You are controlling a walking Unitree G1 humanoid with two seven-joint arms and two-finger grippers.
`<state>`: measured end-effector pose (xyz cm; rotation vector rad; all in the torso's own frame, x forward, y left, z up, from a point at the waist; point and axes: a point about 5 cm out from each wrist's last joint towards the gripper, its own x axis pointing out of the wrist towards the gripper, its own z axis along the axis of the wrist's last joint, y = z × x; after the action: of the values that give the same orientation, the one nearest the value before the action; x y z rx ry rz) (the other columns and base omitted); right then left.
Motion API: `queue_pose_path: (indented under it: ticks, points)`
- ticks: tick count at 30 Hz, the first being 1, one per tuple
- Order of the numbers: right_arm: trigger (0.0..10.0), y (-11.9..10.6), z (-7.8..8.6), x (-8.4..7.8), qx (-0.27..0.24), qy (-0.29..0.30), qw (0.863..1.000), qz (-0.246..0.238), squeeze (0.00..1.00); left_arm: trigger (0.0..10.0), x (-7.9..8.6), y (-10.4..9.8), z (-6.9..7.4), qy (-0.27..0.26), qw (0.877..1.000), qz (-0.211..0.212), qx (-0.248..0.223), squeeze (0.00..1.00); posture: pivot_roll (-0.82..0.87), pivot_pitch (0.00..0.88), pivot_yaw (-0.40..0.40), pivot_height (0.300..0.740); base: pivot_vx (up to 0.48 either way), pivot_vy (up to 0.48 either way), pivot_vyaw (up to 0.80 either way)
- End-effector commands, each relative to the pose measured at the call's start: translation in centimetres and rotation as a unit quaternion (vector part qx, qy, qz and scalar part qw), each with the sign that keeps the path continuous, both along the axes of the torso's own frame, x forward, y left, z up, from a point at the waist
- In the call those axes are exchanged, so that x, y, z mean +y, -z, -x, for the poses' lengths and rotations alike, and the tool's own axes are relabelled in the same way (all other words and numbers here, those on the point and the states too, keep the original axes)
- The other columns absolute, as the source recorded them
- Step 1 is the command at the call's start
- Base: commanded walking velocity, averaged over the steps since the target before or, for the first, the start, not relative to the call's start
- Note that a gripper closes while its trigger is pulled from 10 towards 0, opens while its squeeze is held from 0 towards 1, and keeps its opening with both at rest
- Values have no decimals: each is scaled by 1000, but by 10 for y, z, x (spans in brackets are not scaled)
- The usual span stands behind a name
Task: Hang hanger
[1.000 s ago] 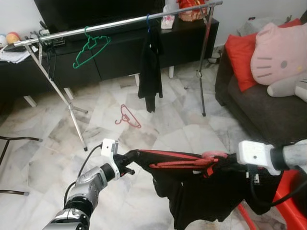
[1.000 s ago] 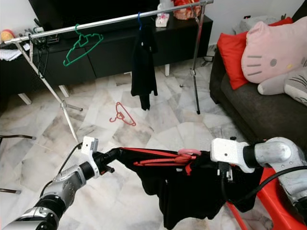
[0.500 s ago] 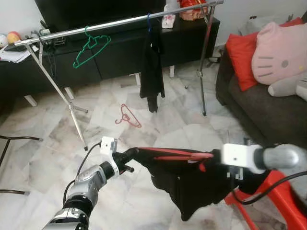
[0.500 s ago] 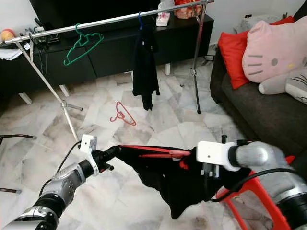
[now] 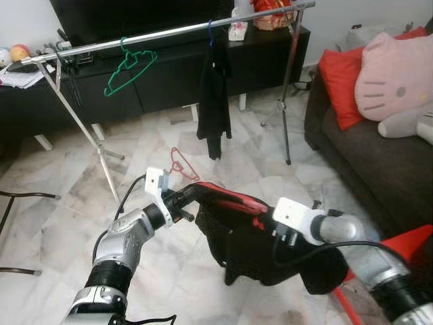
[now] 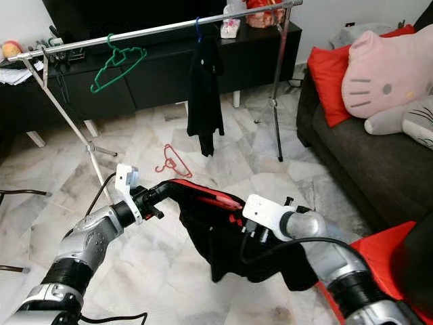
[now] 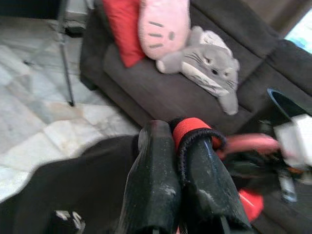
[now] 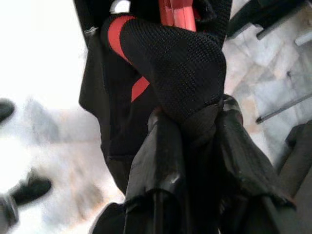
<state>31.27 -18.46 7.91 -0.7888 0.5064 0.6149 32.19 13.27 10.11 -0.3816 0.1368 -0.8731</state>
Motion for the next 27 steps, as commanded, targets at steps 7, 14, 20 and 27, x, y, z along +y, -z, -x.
queue_pose_path:
  ticks: [7, 14, 20, 27]
  points:
    - [0, 11, -14, 23, -25, 99, 990, -95, 0, 10000, -11, -8, 10, 55, 998, -23, -15, 0, -125, 0, 73, 740, 0, 0, 0]
    - [0, 4, -18, 47, -23, 98, 972, -210, 0, 10000, -17, -9, 17, 92, 994, -59, -19, 0, -119, 0, 78, 740, 0, 0, 0]
    - [0, -13, -26, 35, -44, 126, 952, -274, 0, 10000, -14, 17, 21, 85, 986, -145, 11, 0, -128, 0, 81, 740, 0, 0, 0]
    - [0, -19, -30, 14, -66, 150, 953, -253, 0, 10000, -4, 39, 30, 87, 969, -229, 23, 0, -136, 11, 77, 740, 0, 0, 0]
